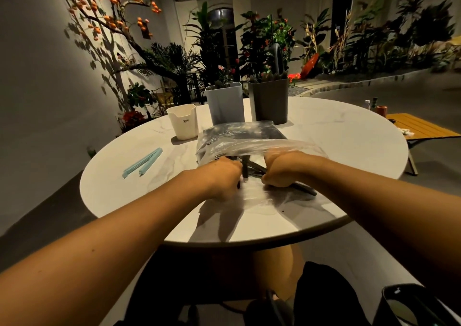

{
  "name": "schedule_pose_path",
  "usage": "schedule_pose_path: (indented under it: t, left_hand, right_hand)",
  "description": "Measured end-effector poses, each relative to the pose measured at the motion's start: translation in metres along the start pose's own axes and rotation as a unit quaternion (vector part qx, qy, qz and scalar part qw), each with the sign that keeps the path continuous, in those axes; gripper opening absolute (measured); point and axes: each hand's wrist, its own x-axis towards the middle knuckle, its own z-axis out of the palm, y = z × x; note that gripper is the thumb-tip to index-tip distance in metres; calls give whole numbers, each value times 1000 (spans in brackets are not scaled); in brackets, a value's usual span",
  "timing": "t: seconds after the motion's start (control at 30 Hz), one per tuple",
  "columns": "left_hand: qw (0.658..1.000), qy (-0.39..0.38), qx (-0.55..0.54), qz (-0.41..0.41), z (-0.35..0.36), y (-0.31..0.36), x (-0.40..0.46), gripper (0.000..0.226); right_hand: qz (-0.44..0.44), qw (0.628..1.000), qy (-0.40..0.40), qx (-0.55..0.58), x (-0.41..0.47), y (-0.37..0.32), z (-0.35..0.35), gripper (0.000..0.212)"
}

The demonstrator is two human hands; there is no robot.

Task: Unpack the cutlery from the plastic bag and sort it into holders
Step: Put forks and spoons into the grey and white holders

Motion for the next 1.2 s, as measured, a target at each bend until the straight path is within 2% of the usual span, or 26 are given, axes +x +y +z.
schedule_pose_path:
  t: [0.17,0.27,0.33,0.43,0.5,0.63,0.77,0.83,1.03,1.1,1.17,1.2]
  left_hand:
    - [1000,6,-7,1,0,5,-3,28]
    - [999,22,-42,-4,3,9,-5,44]
    - [995,29,-96,-17,2,12,-7,58]
    - [987,35,-156,-26,0,14,-7,57]
    - [981,32,-186,-42,-1,14,-8,60]
    - [990,76,-104,-55,-5,18,-16,54]
    - [998,64,3,-16,-11,24,-28,21]
    - [998,53,23,-18,-13,25,-29,8]
    - [995,90,-3,-47,-17,12,-23,20]
    - [995,86,-9,-43,-16,7,-21,23]
    - [997,75,-2,-34,-13,3,-18,16]
    - [997,72,1,-29,-11,2,-16,22]
  right_hand:
    - [-6,999,-22,23,2,-3,-3,12]
    - [-4,999,-10,41,3,-7,-6,3]
    - [-2,998,-15,64,3,-11,-7,8]
    - [-18,991,-22,133,0,-13,-9,23]
    - [-27,993,-15,116,2,-18,-5,28]
    - [10,999,49,17,2,-28,6,34]
    - [5,1000,-2,2,3,-31,1,11]
    - [18,999,-16,-25,4,-33,0,19]
    - [-4,1000,-29,-11,-4,-25,-3,37]
    - [2,999,-28,30,-1,-23,-4,31]
    - [13,997,-34,73,2,-20,-4,13]
    - [17,995,-35,94,3,-19,-5,12]
